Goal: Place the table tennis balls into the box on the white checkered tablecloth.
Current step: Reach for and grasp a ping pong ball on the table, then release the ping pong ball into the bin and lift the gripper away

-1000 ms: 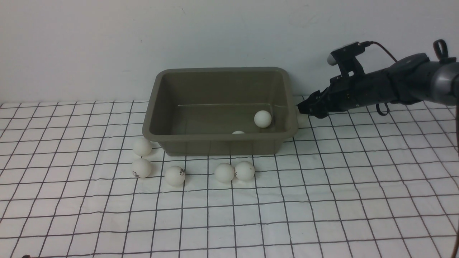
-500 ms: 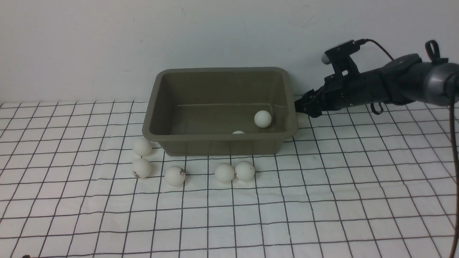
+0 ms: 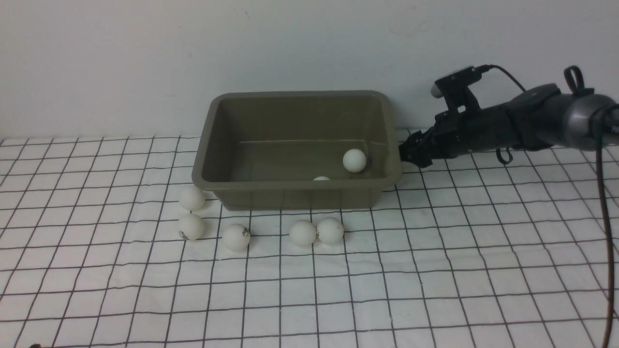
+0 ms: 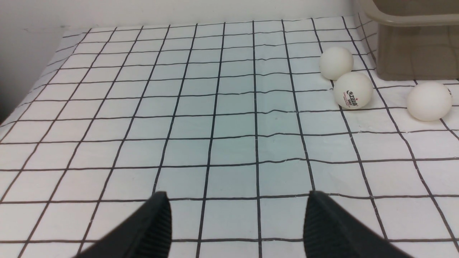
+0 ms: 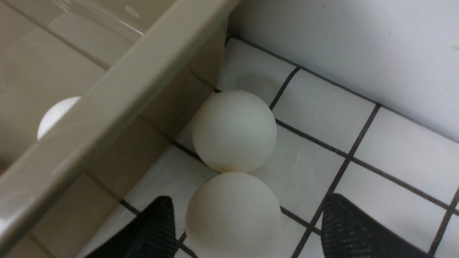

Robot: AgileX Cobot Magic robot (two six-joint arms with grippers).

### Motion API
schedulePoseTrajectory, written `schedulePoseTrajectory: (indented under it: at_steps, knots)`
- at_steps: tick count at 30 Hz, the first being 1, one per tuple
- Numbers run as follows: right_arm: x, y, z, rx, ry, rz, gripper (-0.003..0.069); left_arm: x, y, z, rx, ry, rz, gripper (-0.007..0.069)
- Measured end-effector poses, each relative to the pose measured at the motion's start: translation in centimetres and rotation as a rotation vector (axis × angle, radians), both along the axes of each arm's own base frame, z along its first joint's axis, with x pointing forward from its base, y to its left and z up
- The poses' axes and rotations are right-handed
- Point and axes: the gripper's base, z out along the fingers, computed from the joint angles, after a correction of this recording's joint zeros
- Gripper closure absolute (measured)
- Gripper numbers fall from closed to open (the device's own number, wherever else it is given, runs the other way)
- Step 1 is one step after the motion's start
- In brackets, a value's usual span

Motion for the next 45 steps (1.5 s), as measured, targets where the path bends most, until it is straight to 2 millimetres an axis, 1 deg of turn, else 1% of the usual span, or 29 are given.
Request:
schedulePoseTrajectory:
  at_steps: [5,7,11,13,15,16,17,22,24,26,28,30,31,35,40,45]
  knots:
    - [0.0,0.4,-0.5,-0.002,0.005,0.011,0.0165,0.0,0.0,0.0,0.000,0.000,0.000,0.0178]
    - [0.1,1.0,-1.1,-0.008,0.008,0.028,0.0165,0.0,0.0,0.0,0.000,0.000,0.000,0.0178]
    - [0.1,1.7,-1.7,-0.009,0.012,0.044,0.0171,0.0,0.0,0.0,0.000,0.000,0.000,0.0178]
    - [0.2,1.8,-1.7,-0.008,0.011,0.030,0.0192,0.0,0.0,0.0,0.000,0.000,0.000,0.0178]
    - [0.3,1.7,-1.7,-0.007,0.012,0.010,0.0233,0.0,0.0,0.0,0.000,0.000,0.000,0.0178]
    - [0.4,1.7,-1.7,-0.015,0.008,0.003,0.0276,0.0,0.0,0.0,0.000,0.000,0.000,0.0178]
    - [0.4,1.6,-1.8,-0.026,0.004,-0.002,0.0300,0.0,0.0,0.0,0.000,0.000,0.000,0.0178]
    - [0.4,1.3,-1.3,-0.096,-0.025,0.021,0.0297,0.0,0.0,0.0,0.000,0.000,0.000,0.0178]
    - [0.3,1.2,-0.4,-0.116,-0.038,0.033,0.0297,0.0,0.0,0.0,0.000,0.000,0.000,0.0178]
    - [0.2,0.8,1.3,-0.122,-0.056,0.029,0.0297,0.0,0.0,0.0,0.000,0.000,0.000,0.0178]
    - [-0.1,0.1,4.4,-0.116,-0.091,0.017,0.0297,0.0,0.0,0.0,0.000,0.000,0.000,0.0178]
    - [-0.8,0.0,6.8,-0.102,-0.113,0.043,0.0297,0.0,0.0,0.0,0.000,0.000,0.000,0.0178]
    - [-0.9,0.0,7.3,-0.095,-0.117,0.049,0.0297,0.0,0.0,0.0,0.000,0.000,0.000,0.0178]
    - [-1.4,0.8,7.9,-0.054,-0.109,0.092,0.0297,0.0,0.0,0.0,0.000,0.000,0.000,0.0178]
    - [-2.0,2.0,7.9,-0.009,-0.094,0.182,0.0297,0.0,0.0,0.0,0.000,0.000,0.000,0.0178]
    - [-3.0,4.6,7.7,0.039,-0.113,0.358,0.0297,0.0,0.0,0.0,0.000,0.000,0.000,0.0178]
